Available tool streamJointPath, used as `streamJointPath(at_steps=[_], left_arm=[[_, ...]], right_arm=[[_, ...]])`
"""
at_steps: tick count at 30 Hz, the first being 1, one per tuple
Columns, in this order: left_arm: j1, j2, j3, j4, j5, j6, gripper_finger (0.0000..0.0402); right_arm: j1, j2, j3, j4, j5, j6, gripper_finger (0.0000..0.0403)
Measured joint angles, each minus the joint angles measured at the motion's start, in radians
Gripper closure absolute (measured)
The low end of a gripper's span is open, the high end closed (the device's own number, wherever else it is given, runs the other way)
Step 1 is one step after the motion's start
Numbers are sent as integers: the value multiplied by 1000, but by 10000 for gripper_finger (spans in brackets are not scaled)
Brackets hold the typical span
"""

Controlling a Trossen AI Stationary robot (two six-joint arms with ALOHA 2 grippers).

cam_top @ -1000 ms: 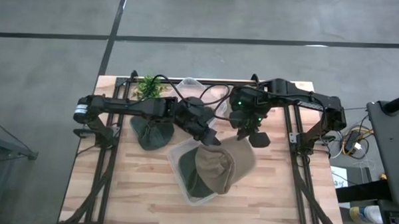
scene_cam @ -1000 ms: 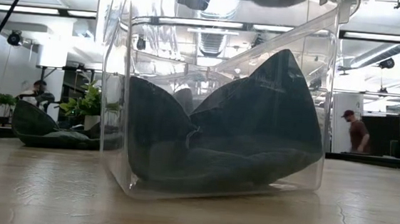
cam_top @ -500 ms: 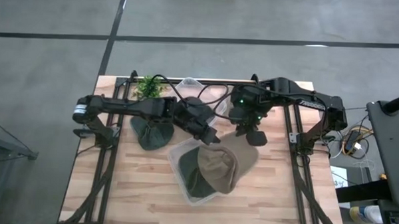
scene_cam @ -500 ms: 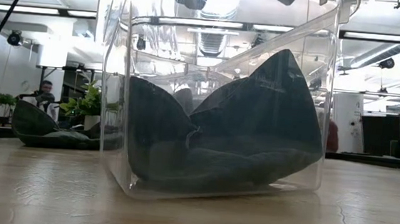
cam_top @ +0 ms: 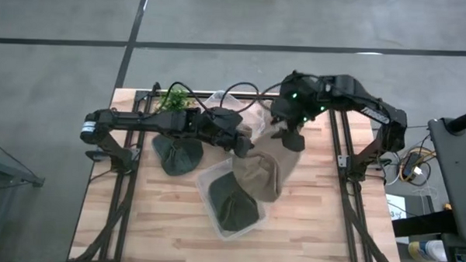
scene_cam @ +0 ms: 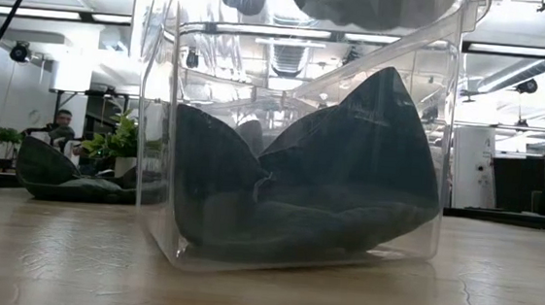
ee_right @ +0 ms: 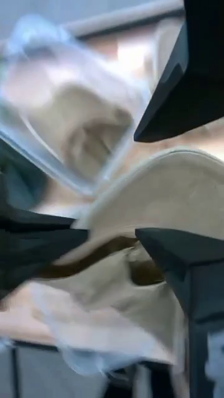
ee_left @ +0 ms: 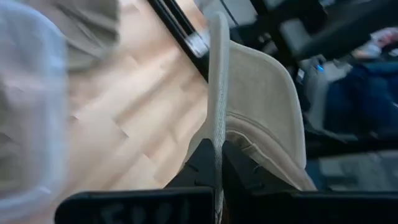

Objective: Pick & Place hat
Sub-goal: Put the bottom brown cap into the top transparent bin

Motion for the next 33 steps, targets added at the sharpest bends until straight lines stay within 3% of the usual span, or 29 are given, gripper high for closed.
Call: streamJointPath(at_steps=[7, 15, 23, 33], left_arm=[[38, -40, 0, 18, -163, 74, 397], [93, -141, 0, 133, -391, 192, 397], [165, -225, 0, 285, -473, 345, 397], [205, -273, 0, 484, -473, 512, 397]], right_arm=[[-37, -1, 143, 76, 227, 35, 126], [-42, -4, 286, 142, 455, 113, 125], [-42, -38, 316, 323, 531, 104, 141], [-41, -43, 316, 487, 540, 100, 140]])
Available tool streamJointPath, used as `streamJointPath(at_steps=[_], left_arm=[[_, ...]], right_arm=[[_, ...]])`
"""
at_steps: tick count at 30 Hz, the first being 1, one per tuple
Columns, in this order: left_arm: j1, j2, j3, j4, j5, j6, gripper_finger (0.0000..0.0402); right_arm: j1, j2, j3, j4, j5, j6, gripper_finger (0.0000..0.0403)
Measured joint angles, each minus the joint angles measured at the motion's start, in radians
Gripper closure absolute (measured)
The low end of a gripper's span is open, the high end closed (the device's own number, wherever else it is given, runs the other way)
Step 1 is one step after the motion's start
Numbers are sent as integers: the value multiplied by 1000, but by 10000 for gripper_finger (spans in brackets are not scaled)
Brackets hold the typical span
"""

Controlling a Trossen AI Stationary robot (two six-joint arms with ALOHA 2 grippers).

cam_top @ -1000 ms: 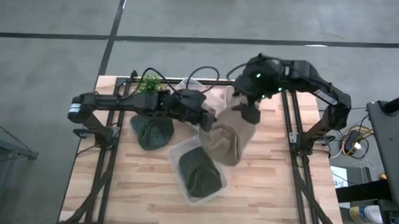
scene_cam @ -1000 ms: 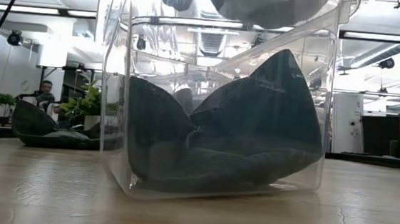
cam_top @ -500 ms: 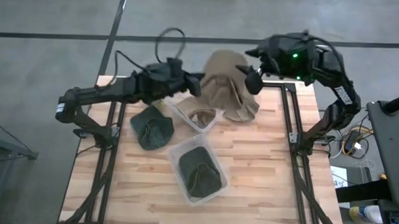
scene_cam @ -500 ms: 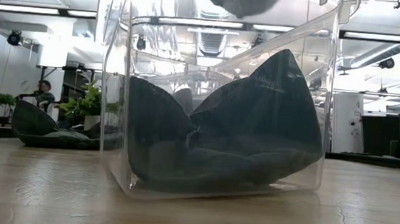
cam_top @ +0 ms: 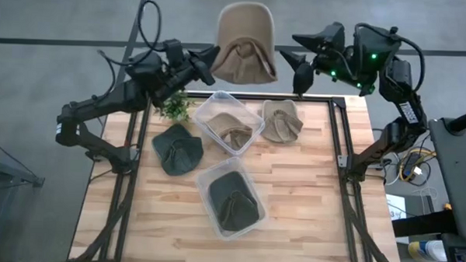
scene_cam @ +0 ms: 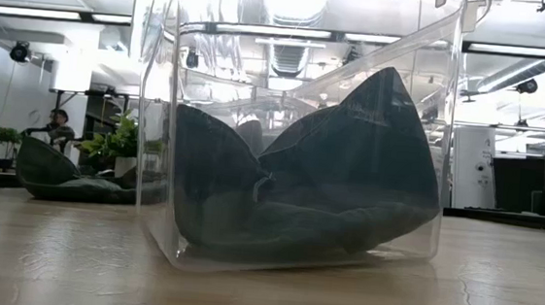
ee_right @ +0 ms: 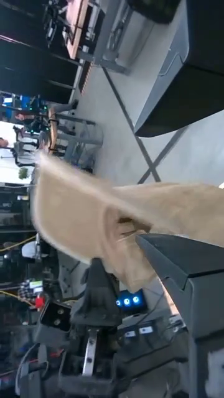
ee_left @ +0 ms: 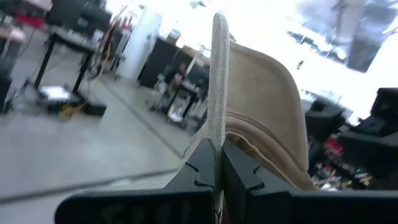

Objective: Pick & Place hat
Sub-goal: Put the bottom brown cap into the top transparent bin

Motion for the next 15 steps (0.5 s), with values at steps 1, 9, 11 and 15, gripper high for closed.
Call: streamJointPath(at_steps=[1, 9, 11, 15], left_arm=[[0, 0, 0, 28, 7, 16, 397], [-11, 17, 1, 53, 12, 86, 397], [-11, 17, 1, 52, 7, 106, 397], [-4, 9, 1, 51, 6, 153, 397]], right_arm=[[0, 6, 0, 4, -3, 5, 140], [16, 50, -3, 76, -26, -9, 151], [18, 50, -3, 77, -25, -10, 155], [27, 47, -3, 77, -25, -11, 160]])
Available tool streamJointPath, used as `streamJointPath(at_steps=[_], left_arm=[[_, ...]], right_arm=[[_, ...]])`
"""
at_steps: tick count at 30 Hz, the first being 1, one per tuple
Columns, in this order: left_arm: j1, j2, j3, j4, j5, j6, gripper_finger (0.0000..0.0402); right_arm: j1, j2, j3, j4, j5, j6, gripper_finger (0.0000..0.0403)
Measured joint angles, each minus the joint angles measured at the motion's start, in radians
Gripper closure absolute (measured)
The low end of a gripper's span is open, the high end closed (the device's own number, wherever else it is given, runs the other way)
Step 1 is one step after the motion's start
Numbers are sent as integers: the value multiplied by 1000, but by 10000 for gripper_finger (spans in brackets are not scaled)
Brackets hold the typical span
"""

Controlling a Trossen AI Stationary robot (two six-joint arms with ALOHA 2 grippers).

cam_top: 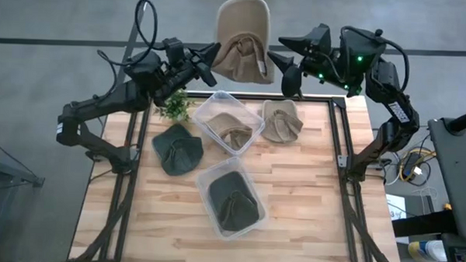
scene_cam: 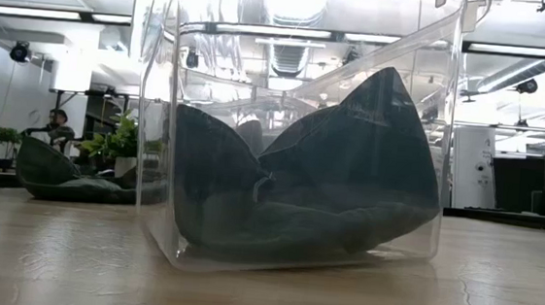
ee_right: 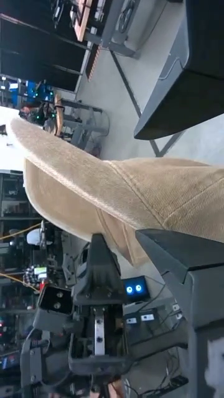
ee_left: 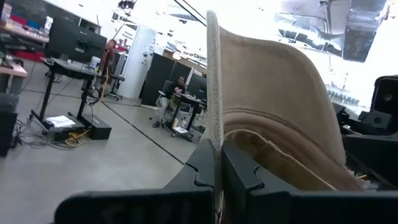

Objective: Pick & Place hat
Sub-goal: Put the bottom brown cap into the top transparent bin

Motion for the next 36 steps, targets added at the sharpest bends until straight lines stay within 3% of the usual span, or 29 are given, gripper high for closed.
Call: streamJointPath(at_steps=[7, 23, 36], left_arm=[[6, -27, 0, -7, -1, 93, 397], [8, -41, 4, -3, 18, 58, 397], [9, -39, 20, -28, 18, 59, 397]], right_arm=[[4, -15, -1, 12, -1, -7, 157], [3, 4, -7, 117, -2, 19, 155], [3, 54, -12, 170, 1, 12, 194]])
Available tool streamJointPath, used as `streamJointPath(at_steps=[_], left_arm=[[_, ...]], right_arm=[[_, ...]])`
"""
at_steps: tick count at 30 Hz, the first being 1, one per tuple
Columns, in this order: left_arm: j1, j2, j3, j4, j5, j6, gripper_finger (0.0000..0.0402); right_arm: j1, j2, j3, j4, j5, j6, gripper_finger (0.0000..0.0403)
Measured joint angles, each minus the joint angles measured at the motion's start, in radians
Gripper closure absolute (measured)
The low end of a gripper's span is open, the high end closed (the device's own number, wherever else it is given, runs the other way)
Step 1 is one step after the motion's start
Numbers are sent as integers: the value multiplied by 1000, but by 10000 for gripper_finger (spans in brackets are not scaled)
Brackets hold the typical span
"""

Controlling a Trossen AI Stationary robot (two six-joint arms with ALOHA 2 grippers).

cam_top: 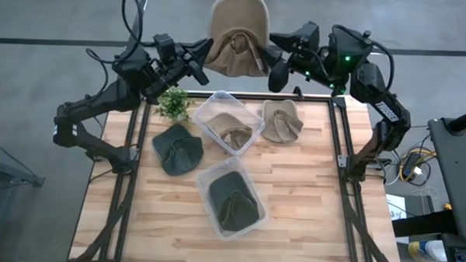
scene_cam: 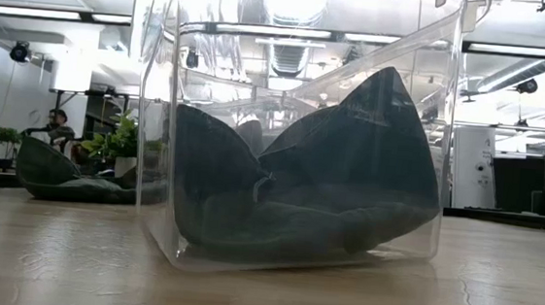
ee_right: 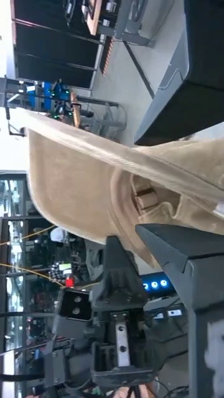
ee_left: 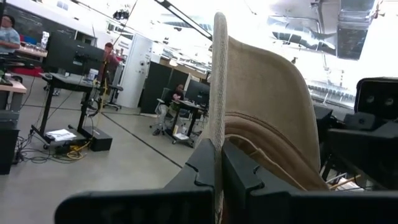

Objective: Pick & Place hat
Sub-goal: Put the bottom brown cap into the top transparent bin

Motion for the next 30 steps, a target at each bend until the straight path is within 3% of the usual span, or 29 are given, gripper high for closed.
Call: streamJointPath(at_steps=[6, 12, 20, 30], left_arm=[[0, 0, 0, -1, -1, -6, 397], [0, 0, -1, -5, -2, -16, 397], [0, -2, -1, -9, 28, -32, 393], [-1, -11, -2, -27, 64, -35, 329]], right_arm=[[0, -7, 0, 17, 2, -28, 249], [-2, -9, 0, -28, 12, -50, 373], [-10, -12, 1, -40, 14, -62, 391], [-8, -32, 2, -94, -5, -73, 393]])
